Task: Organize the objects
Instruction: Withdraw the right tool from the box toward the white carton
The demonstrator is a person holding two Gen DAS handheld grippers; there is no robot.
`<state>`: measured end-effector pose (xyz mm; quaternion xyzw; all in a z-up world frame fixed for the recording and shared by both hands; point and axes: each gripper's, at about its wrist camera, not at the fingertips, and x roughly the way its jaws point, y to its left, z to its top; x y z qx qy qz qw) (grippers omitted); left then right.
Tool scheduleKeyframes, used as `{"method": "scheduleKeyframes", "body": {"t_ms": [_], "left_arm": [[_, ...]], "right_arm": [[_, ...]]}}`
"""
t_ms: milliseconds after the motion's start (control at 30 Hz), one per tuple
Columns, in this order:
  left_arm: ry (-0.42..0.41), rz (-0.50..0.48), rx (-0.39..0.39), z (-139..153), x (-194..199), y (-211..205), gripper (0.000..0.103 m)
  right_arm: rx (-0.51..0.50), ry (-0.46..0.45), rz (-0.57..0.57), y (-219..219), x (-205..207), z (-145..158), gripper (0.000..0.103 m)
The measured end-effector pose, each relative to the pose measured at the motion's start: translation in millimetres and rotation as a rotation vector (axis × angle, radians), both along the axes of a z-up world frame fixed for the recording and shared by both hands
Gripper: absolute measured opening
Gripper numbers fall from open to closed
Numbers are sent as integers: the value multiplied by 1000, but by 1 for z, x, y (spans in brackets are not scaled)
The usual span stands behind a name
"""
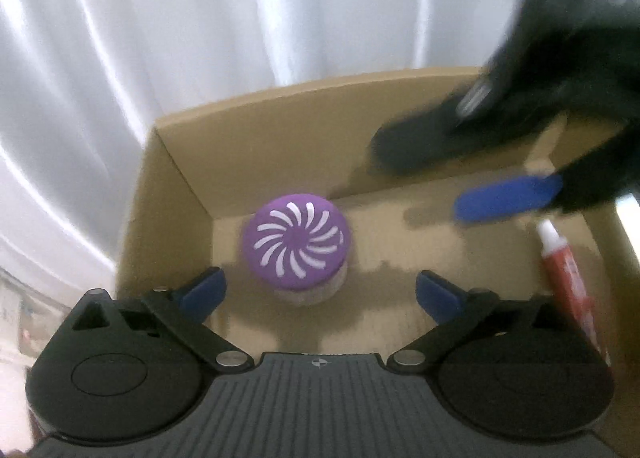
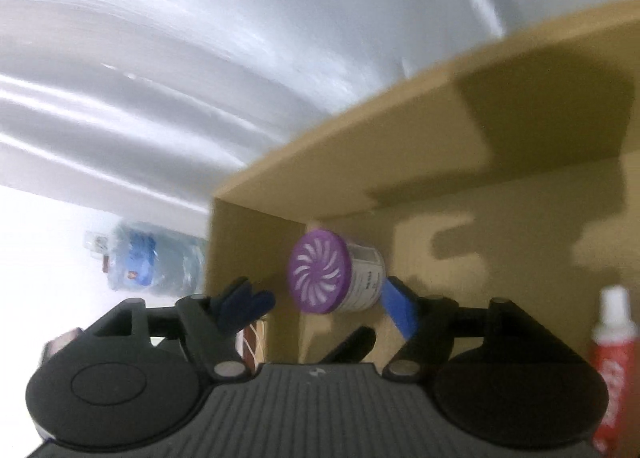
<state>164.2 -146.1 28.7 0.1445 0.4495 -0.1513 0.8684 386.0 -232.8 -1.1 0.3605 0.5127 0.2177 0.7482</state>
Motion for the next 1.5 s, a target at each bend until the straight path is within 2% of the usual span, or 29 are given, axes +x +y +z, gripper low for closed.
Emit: {"method": "scheduleKeyframes", "body": {"t_ms": [100, 167, 200, 233, 267, 300, 333, 400, 433, 500, 533, 633, 700, 733, 767, 833, 900, 967, 1033, 1067, 1167, 1233, 1300, 1367, 1433, 1500], "left_arm": [[-31, 23, 28, 14, -31, 11, 102], [-50, 43, -1, 29, -55, 25, 102], [-62, 51, -24, 38, -68, 32, 102], [-75, 59, -44, 52, -60, 21, 102], [-81, 75, -74, 62, -75, 29, 102], [-78, 88, -123, 72, -70, 42, 102], [-78, 85, -173, 87, -56, 28, 102], [-98, 60, -243, 103, -92, 39, 103], [-106, 42, -258, 112, -95, 46, 103], [-116, 22, -293, 112, -126, 56, 103], [-111, 6, -323, 113, -140, 61, 103], [-50, -29, -393, 86, -182, 62, 103], [1, -36, -403, 61, -210, 60, 103], [14, -44, -400, 49, -222, 58, 103], [29, -54, -396, 35, -216, 54, 102], [64, -56, -370, 12, -222, 46, 101], [77, -49, -334, -4, -225, 41, 99], [78, -57, -311, -8, -234, 46, 99], [95, -49, -289, -16, -228, 42, 99], [105, -41, -276, -19, -225, 42, 98], [138, -48, -308, -22, -217, 44, 94], [160, -71, -355, -21, -215, 46, 97], [173, -103, -376, -19, -214, 44, 97], [204, -149, -431, -17, -214, 40, 97], [237, -214, -498, -14, -215, 32, 97], [241, -266, -520, -10, -216, 22, 97]], "right_arm": [[8, -103, -35, -12, -30, 31, 84], [-5, -184, -55, -14, -57, 55, 89], [-14, -226, -66, -21, -69, 67, 92], [-26, -272, -73, -24, -86, 79, 96], [-38, -324, -73, -26, -106, 91, 98], [-54, -372, -74, -28, -127, 101, 99], [-80, -429, -64, -29, -150, 112, 100], [-120, -523, -71, -32, -193, 126, 103], [-126, -571, -88, -32, -217, 129, 103], [-103, -603, -95, -34, -251, 126, 103], [-76, -585, -99, -35, -265, 119, 103], [3, -455, -122, -35, -288, 82, 103], [23, -375, -117, -32, -293, 56, 103], [2, -320, -88, -27, -290, 41, 103], [-28, -280, -70, -20, -286, 31, 103], [-88, -244, -24, 2, -280, 13, 102], [-97, -190, 32, 19, -271, -2, 97], [-94, -148, 97, 34, -259, -15, 92], [-132, -102, 129, 43, -250, -28, 73], [-149, -83, 148, 48, -247, -35, 72], [-161, -37, 203, 47, -256, -49, 69], [-149, -14, 250, 49, -254, -52, 69], [-168, -17, 293, 50, -253, -50, 69], [-194, -26, 317, 44, -252, -47, 69], [-224, -40, 311, 33, -249, -47, 69], [-232, -44, 280, 19, -244, -42, 70]]}}
